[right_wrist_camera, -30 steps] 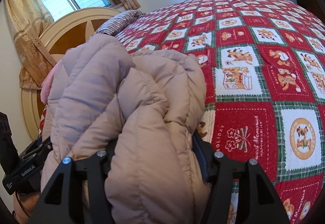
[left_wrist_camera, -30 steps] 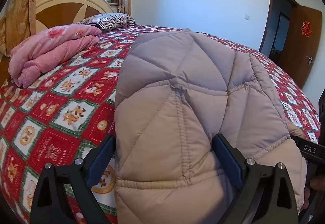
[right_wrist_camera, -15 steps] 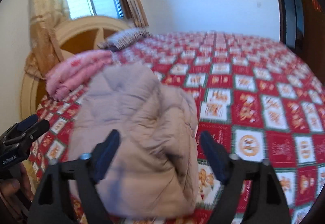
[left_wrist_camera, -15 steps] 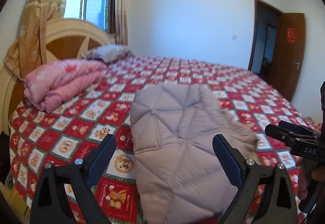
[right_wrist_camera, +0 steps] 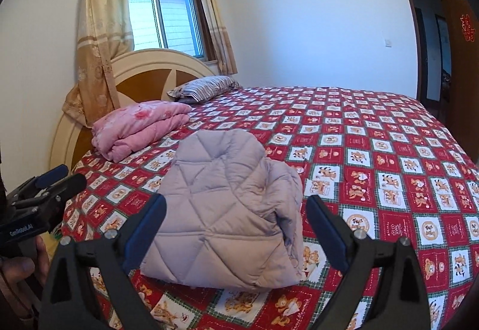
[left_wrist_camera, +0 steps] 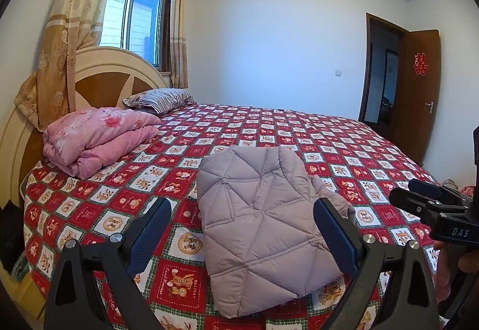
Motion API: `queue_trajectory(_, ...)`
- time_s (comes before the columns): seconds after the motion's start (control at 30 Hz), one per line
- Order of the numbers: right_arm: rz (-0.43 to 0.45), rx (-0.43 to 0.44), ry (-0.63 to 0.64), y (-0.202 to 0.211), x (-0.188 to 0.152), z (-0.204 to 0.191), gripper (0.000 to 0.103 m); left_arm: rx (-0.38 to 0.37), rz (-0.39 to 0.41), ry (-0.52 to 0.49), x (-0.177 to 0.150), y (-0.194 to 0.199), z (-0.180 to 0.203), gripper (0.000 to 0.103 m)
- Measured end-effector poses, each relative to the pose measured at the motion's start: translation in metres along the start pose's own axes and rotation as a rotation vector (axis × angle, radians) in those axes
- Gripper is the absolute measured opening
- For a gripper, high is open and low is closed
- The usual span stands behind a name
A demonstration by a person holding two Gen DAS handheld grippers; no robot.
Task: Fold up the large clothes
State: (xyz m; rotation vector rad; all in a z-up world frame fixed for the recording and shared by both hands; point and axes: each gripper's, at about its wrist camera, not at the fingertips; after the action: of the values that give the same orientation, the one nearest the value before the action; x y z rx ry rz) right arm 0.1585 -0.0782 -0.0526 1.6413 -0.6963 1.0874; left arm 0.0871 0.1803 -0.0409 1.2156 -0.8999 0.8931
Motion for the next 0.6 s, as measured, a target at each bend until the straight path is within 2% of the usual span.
queue_trajectory(0.6, -0.002, 0.018, 0.019, 0.0047, -0.0053, -0.0051, 0.096, 0.003, -0.008, -0.004, -0.0026, -0.0021, 0.0016, 0.096)
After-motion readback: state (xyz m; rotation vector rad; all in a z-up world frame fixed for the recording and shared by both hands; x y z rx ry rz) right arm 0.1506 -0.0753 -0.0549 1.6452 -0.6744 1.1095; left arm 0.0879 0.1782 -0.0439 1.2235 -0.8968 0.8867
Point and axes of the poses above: each gripper's, at about its wrist camera, not at the fingertips, and y roughly against the way its jaws point, z to its right, x to its top, and after that the axes turned 9 degrees about -x, right-handed
